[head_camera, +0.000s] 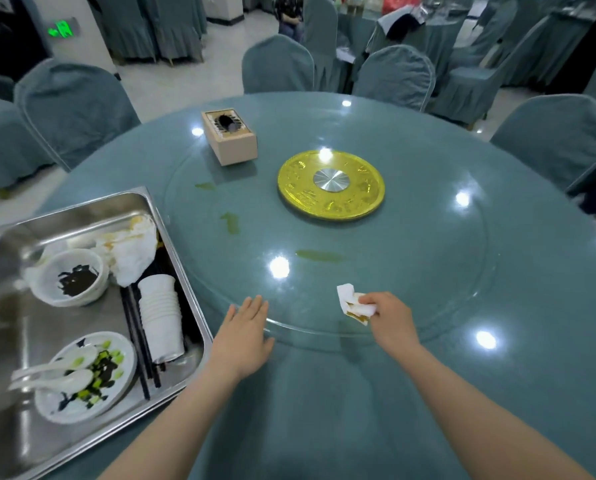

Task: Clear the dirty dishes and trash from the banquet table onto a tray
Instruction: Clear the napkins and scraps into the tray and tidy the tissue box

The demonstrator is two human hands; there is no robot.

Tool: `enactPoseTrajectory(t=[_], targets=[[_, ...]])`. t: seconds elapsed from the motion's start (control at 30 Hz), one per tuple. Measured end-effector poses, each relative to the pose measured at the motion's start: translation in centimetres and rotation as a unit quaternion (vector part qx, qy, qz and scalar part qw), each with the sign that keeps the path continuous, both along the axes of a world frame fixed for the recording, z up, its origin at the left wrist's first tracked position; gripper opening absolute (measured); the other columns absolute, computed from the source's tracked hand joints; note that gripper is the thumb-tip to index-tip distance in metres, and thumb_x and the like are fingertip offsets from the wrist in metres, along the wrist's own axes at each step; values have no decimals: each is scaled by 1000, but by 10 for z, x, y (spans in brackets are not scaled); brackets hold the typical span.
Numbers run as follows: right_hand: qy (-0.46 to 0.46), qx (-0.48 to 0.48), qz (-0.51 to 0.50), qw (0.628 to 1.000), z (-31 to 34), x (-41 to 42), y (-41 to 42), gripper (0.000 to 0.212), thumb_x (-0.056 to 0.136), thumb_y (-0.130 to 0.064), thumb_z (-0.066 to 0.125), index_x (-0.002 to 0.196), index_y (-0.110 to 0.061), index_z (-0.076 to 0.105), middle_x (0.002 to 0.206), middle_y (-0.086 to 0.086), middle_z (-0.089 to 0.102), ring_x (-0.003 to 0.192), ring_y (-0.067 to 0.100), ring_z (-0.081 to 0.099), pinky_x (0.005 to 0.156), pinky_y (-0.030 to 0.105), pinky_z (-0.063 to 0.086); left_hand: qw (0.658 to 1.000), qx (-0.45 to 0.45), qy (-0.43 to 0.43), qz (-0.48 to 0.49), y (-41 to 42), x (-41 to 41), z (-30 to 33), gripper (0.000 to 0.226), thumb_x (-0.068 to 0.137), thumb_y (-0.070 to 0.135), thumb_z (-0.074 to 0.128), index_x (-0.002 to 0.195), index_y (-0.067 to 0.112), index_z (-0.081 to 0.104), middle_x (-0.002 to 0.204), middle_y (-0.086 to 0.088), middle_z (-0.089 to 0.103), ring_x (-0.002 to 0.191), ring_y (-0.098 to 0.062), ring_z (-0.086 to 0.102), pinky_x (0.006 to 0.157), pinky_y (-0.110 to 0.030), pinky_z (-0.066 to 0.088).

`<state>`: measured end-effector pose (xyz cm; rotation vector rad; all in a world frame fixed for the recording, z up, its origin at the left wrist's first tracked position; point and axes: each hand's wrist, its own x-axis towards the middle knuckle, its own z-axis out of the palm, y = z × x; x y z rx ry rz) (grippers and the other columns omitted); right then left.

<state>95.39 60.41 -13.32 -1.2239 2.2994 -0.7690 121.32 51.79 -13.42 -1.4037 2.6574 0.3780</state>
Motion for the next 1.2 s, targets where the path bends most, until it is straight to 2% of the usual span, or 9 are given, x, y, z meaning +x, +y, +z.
enactPoseTrajectory(t=[0.13,0.4,0.53,0.6,0.73,0.83,0.93,1.07,1.2], targets=[[-48,-45,21,998,15,41,-17,32,82,6,50,100,-12,69,101,0,61,89,15,53,65,8,30,988,-22,117,102,6,48,11,74,94,37,50,153,14,12,161,-3,7,148,-20,6,118,-35,3],[-138,-64,125,980,38,171,-67,26,83,-1,51,86,-25,59,87,-3,63,77,17,56,55,10,37,927,-25,229,296,21,144,24,69,86,16,64,147,7,33,153,-10,34,142,-29,28,116,-43,22],[-202,-56,187,960,42,248,-88,23,84,-2,52,93,-21,60,94,-3,63,84,15,58,71,20,46,884,-16,260,389,32,184,25,68,86,15,64,147,12,34,151,-10,37,140,-27,32,111,-44,30],[-229,-42,225,946,39,279,-94,22,84,-6,58,101,-20,61,102,-3,64,86,11,59,74,16,46,876,-19,259,407,37,200,25,69,86,16,65,147,14,33,151,-6,37,138,-26,34,109,-44,33],[-254,4,264,930,29,302,-99,37,82,-25,69,118,-21,61,119,-5,59,94,10,61,85,27,51,864,-23,266,426,44,220,24,70,86,16,63,148,17,32,149,-3,41,135,-24,40,107,-40,34],[-195,-26,244,950,19,276,-98,29,87,-22,64,115,-19,65,117,-2,62,99,12,60,91,25,46,862,-20,275,425,41,222,23,68,87,18,62,148,19,31,149,0,41,135,-23,40,106,-40,34],[-43,-27,224,973,0,225,-93,33,93,-19,54,125,-14,59,130,5,57,124,21,49,103,25,31,862,-1,274,426,38,215,20,67,89,22,59,149,21,29,152,4,36,138,-22,36,107,-38,31],[152,121,276,941,-37,152,-58,58,101,-33,35,153,-23,12,161,-2,2,148,25,-2,118,36,6,865,19,274,420,36,204,16,68,89,22,59,149,21,28,151,2,38,137,-23,37,107,-39,31],[197,141,307,920,-51,122,-37,61,101,-38,29,151,-30,-6,159,-11,-14,146,17,-14,118,37,-5,872,25,279,401,36,194,16,69,89,23,61,149,21,28,150,1,41,137,-22,38,108,-38,31]])
